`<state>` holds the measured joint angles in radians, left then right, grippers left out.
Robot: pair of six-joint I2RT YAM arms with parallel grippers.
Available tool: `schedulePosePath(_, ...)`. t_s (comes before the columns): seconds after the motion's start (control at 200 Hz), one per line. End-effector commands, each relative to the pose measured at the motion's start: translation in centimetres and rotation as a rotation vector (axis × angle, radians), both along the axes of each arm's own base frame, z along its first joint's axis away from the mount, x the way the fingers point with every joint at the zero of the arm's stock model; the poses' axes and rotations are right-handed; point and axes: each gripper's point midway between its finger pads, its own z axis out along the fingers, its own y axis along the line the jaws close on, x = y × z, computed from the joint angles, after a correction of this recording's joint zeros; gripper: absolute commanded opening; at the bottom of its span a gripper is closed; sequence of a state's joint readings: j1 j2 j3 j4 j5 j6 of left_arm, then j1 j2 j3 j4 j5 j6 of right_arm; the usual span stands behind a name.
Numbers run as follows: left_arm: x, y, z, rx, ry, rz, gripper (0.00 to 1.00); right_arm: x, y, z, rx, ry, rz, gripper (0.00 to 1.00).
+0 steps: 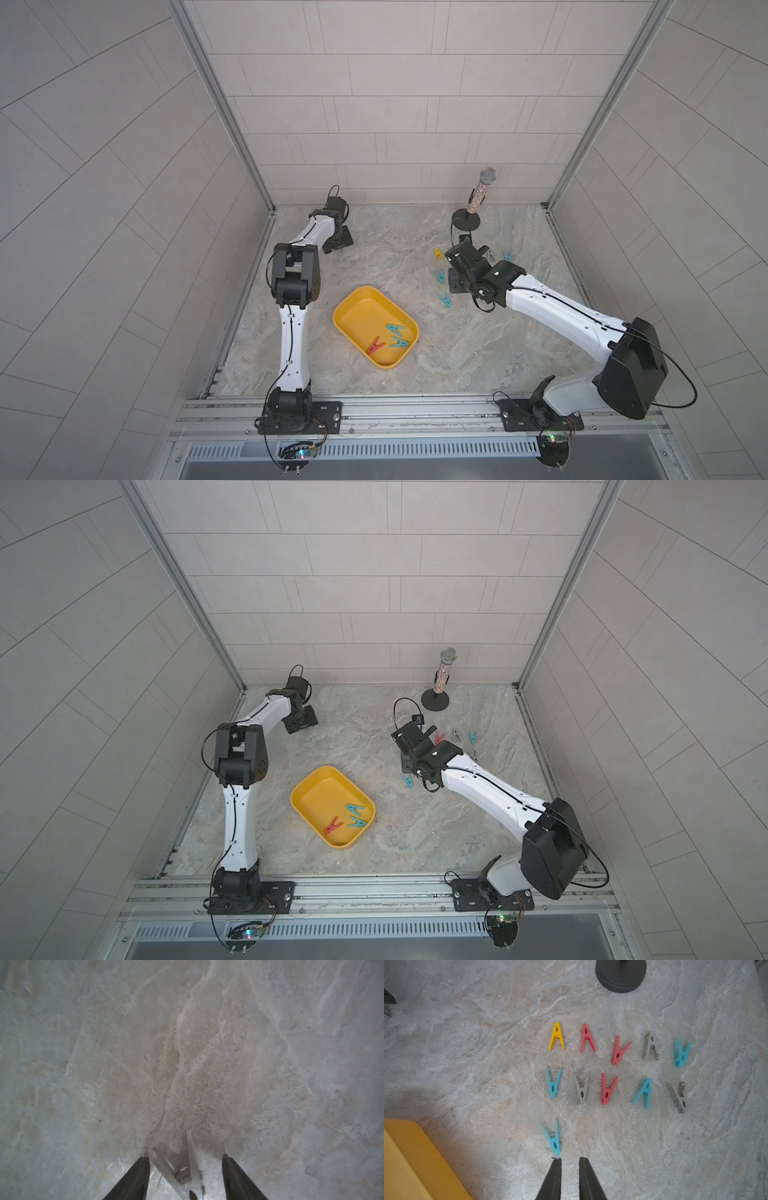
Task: Take the clothespins out of the storage box
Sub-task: Pick up the clothespin from the center of the board.
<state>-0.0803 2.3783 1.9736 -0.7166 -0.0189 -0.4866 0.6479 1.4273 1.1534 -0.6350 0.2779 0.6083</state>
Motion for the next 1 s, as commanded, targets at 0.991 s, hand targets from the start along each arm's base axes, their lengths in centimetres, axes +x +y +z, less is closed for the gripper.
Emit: schedulePosePath(0.991, -4.0, -0.6, -1.4, -0.077, 0.118, -0.034, 0.59, -0.5, -0.7, 0.9, 0.003, -0.019, -0.025, 0.19)
